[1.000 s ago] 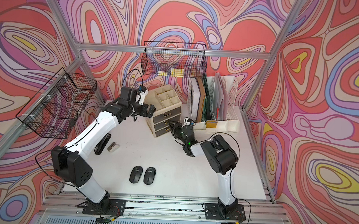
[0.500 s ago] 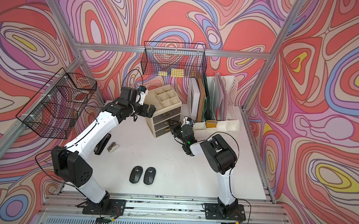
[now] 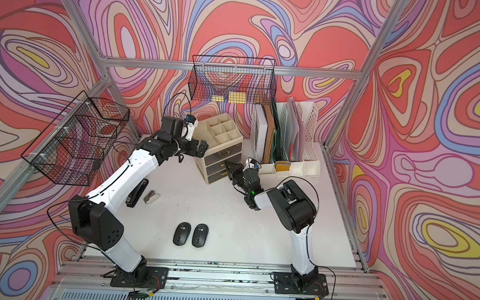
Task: Take the mice out of the drawer
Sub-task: Open the drawer in the storage box.
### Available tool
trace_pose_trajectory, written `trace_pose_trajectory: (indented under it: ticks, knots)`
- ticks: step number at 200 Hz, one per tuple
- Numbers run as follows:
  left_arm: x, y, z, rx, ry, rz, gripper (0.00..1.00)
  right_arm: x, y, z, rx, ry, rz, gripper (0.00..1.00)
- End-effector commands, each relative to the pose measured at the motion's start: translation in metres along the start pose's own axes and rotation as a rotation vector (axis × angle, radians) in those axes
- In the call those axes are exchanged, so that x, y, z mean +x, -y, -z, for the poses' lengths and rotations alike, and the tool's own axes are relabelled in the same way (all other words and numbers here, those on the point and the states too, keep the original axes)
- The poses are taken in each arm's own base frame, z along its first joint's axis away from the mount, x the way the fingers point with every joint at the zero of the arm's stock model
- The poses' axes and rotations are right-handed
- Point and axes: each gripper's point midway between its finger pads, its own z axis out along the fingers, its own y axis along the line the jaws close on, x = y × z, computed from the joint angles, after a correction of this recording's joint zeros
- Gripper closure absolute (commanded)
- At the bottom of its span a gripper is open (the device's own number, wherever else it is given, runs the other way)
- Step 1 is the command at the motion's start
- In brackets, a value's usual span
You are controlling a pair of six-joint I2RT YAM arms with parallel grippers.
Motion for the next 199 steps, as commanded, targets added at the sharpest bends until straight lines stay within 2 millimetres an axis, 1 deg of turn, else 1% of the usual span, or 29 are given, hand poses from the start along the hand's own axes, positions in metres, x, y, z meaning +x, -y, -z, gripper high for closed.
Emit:
trace_pose_trajectory:
  ticks: [1, 50, 93, 126, 161, 199]
  knots:
    - [-0.005, -0.004, 0.010, -0.018, 0.006, -0.006, 0.01, -0.005, -0.004, 0.011, -0.007, 0.026, -0.009, 0.84]
    - [-0.007, -0.005, 0.013, -0.024, 0.014, -0.011, 0.00, -0.003, -0.005, 0.030, -0.006, 0.029, -0.030, 0.84]
    - [-0.007, -0.005, 0.015, -0.028, 0.017, -0.011, 0.01, 0.000, -0.009, 0.051, 0.007, 0.032, -0.013, 0.85]
    - [-0.007, -0.005, 0.015, -0.025, 0.016, -0.010, 0.01, 0.006, -0.004, 0.065, 0.022, 0.016, -0.021, 0.85]
    - [-0.008, -0.006, 0.017, -0.028, 0.019, -0.007, 0.01, 0.011, 0.009, 0.080, 0.054, 0.009, -0.024, 0.86]
    - [-0.010, -0.006, 0.020, -0.031, 0.026, -0.007, 0.01, 0.017, 0.013, 0.093, 0.069, 0.002, -0.015, 0.86]
